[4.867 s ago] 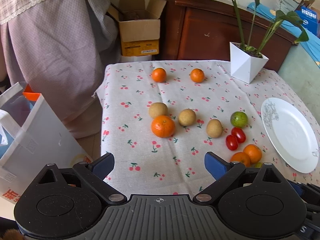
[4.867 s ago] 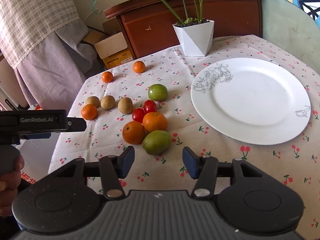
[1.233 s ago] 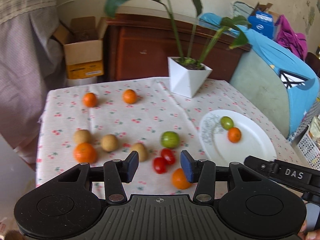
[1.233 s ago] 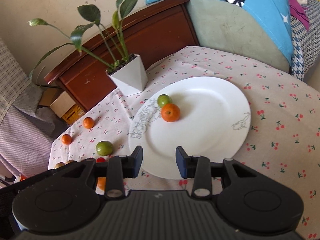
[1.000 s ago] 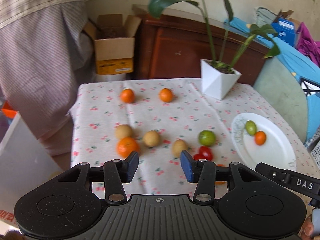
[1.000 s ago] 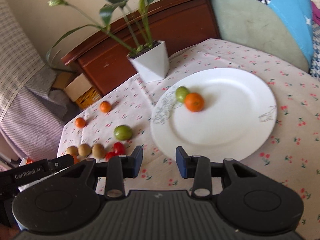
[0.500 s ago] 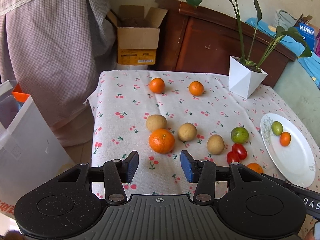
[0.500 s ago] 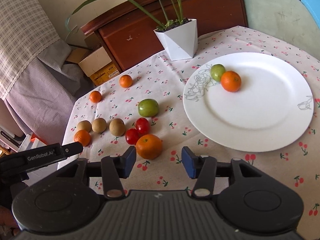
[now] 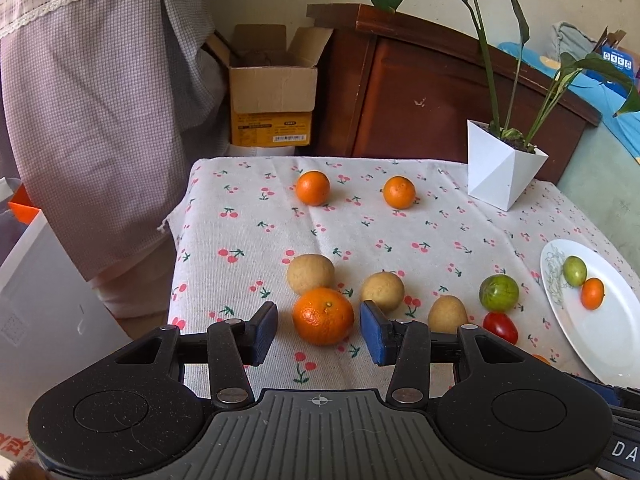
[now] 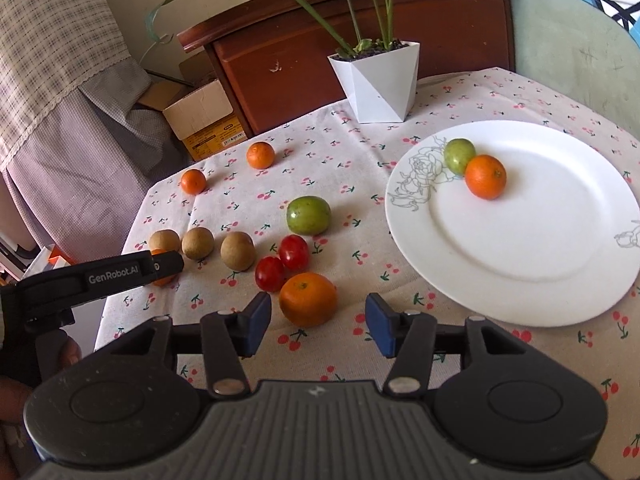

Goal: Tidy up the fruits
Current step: 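Grasp an orange with the right tool while the left tool grasps the large orange, then carry the orange onto the plate with the right tool while the left tool places its orange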

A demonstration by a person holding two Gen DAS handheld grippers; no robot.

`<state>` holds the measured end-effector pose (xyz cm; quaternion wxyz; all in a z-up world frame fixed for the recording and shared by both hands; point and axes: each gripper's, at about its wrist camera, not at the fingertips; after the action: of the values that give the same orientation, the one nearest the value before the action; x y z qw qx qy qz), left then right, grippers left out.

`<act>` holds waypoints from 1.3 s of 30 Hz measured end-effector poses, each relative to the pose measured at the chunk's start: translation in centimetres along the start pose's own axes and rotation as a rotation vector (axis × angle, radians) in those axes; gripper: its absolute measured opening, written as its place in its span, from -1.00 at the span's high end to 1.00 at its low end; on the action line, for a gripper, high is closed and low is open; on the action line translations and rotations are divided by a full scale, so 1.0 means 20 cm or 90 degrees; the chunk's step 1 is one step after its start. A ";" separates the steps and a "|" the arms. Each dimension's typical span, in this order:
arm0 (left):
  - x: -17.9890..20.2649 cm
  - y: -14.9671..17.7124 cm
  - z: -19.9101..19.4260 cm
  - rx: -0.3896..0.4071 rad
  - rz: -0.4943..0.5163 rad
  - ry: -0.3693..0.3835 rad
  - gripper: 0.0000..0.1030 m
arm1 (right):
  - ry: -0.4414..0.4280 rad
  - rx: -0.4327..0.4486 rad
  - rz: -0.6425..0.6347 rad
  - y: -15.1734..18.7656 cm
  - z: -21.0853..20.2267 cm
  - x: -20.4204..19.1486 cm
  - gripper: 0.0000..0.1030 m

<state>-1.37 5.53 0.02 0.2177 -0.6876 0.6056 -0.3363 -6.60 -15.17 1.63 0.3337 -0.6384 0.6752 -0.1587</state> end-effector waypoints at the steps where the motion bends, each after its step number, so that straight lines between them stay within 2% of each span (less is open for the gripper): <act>1: 0.00 0.00 0.00 0.003 0.000 0.001 0.16 | 0.002 0.001 -0.001 0.00 0.00 0.00 -0.04; 3: 0.00 0.00 0.01 0.006 0.001 0.001 0.17 | 0.003 0.003 -0.006 0.00 0.01 -0.01 -0.02; 7: 0.01 0.01 0.01 0.010 0.009 -0.002 0.20 | 0.007 0.007 -0.014 0.00 0.01 -0.01 0.16; 10: 0.03 0.02 0.01 0.009 0.028 -0.005 0.41 | 0.000 0.007 -0.017 0.00 0.01 -0.01 0.37; 29: 0.09 0.03 -0.09 -0.005 0.016 0.034 0.43 | -0.016 0.013 -0.015 -0.01 -0.01 -0.03 0.39; 39: 0.18 0.00 -0.16 0.007 0.006 0.071 0.43 | -0.012 0.050 -0.004 -0.07 -0.11 0.01 0.39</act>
<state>-3.54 2.31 3.03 0.1887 -0.6635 0.6186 -0.3762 -6.96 -16.01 3.95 0.3645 -0.6285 0.6631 -0.1801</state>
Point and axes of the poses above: each gripper's, at about its wrist camera, not at the fingertips, and z roughly the way its jaws point, x to its right, y to its underside, and after that the axes turned 5 degrees about -z, right-handed
